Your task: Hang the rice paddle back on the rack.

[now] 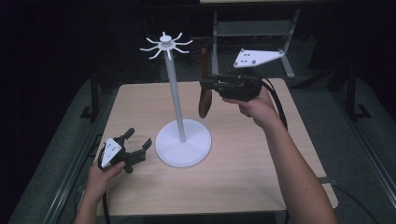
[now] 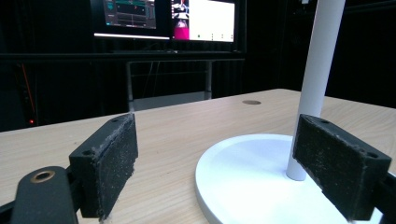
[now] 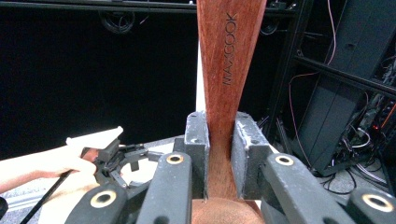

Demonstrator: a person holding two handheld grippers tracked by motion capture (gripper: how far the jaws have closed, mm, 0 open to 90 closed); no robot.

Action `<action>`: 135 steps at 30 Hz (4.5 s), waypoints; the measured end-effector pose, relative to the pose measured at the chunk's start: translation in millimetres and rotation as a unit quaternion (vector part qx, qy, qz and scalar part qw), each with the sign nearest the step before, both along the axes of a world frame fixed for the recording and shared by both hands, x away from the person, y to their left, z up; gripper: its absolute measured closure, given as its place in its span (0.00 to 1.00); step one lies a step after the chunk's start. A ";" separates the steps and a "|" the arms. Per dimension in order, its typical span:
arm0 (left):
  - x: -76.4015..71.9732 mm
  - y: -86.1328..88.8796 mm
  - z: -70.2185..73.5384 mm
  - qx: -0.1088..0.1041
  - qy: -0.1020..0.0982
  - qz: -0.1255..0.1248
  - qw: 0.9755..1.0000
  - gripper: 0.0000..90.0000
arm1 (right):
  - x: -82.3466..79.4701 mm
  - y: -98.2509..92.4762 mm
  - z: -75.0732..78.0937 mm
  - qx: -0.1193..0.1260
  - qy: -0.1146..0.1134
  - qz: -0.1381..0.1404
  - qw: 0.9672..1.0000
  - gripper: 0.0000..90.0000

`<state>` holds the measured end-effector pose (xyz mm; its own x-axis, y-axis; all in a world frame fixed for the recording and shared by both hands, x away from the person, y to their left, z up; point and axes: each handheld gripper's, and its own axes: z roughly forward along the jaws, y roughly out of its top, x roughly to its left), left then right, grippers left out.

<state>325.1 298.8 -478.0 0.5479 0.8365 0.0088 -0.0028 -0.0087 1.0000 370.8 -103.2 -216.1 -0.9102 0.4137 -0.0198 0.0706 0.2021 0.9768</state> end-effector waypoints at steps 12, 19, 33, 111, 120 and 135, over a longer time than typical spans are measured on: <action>0.0 0.1 0.0 0.000 0.000 -0.001 1.000 0.15 | 4.0 15.4 6.6 -0.005 -0.002 0.009 1.000 0.86; 0.0 0.2 0.0 0.000 0.000 -0.001 1.000 0.15 | 8.5 22.5 7.1 -0.006 -0.001 0.012 1.000 0.86; 0.2 0.1 -0.1 -0.001 -0.001 -0.003 1.000 0.15 | 14.8 38.8 7.2 -0.017 0.001 0.011 1.000 0.86; -0.3 -0.6 -0.5 -0.007 0.002 0.003 1.000 0.15 | -29.7 -113.4 -134.9 -0.043 0.116 -0.102 0.987 0.46; -0.1 0.5 -0.2 0.003 0.002 0.002 1.000 0.15 | -37.0 -138.3 -168.8 -0.038 0.146 -0.141 0.978 0.38; 0.1 0.1 -0.5 0.002 -0.001 0.001 1.000 0.15 | -62.5 -162.9 -219.9 -0.110 0.187 -0.225 0.950 0.35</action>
